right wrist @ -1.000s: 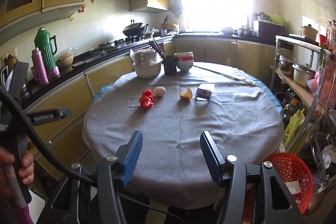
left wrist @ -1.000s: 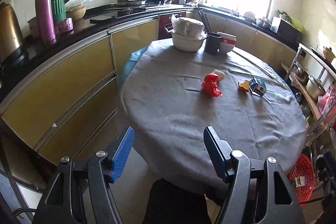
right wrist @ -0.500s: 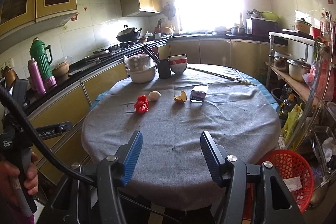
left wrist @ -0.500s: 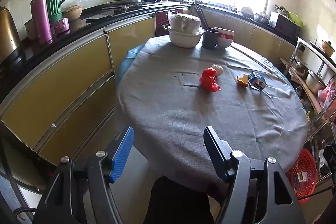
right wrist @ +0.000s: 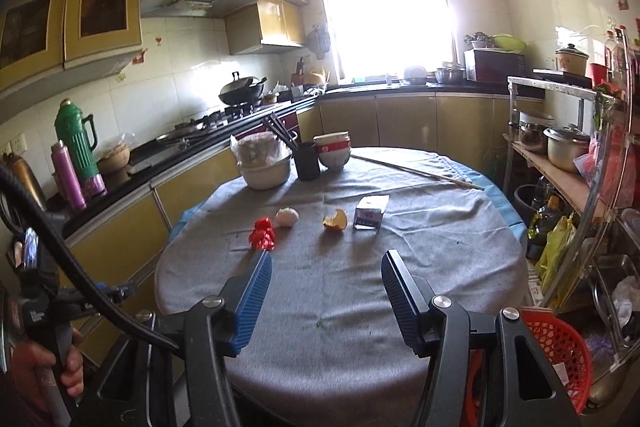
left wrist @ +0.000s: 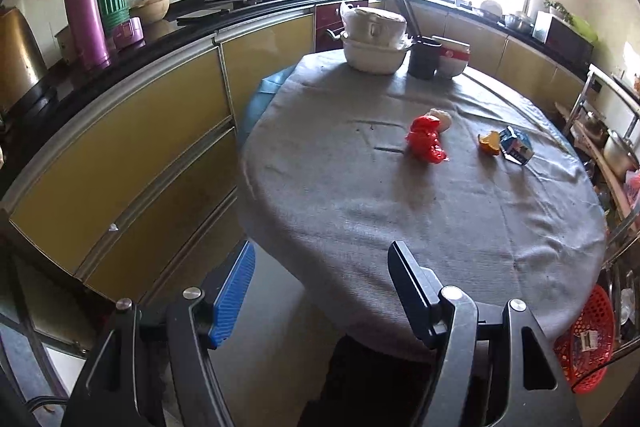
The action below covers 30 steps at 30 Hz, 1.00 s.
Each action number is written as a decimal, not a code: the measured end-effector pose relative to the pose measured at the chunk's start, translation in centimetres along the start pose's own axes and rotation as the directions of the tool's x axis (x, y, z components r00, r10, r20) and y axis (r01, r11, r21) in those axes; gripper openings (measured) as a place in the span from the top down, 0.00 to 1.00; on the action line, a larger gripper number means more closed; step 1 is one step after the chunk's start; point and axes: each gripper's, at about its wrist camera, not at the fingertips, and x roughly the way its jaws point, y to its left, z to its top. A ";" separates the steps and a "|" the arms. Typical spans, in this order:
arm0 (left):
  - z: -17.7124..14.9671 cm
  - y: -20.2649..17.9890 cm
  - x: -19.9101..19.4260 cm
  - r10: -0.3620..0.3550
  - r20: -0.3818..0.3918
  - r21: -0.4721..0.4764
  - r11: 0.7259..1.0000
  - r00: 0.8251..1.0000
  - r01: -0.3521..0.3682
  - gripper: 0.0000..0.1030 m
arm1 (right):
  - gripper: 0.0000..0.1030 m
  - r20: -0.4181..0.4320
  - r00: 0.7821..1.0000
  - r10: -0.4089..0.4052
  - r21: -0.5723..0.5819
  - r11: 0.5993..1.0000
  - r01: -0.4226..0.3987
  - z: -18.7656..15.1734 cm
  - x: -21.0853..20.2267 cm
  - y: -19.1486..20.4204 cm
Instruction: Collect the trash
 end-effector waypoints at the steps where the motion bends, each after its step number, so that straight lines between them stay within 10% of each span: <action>1: 0.1 -0.2 -0.1 0.010 -0.003 0.008 1.000 1.000 -0.009 0.32 | 0.41 0.009 1.000 -0.004 0.000 1.000 0.004 0.2 -0.1 -0.3; 13: 2.8 -3.1 -2.4 0.066 0.031 0.066 0.996 0.997 -0.068 0.32 | 0.35 0.184 0.981 -0.062 -0.019 0.998 0.067 3.4 -5.3 -4.1; 30: 7.9 -5.2 -13.3 0.019 0.278 0.100 0.994 0.961 -0.049 0.32 | 0.32 0.339 0.928 -0.153 0.050 0.988 0.145 4.0 -13.9 -7.8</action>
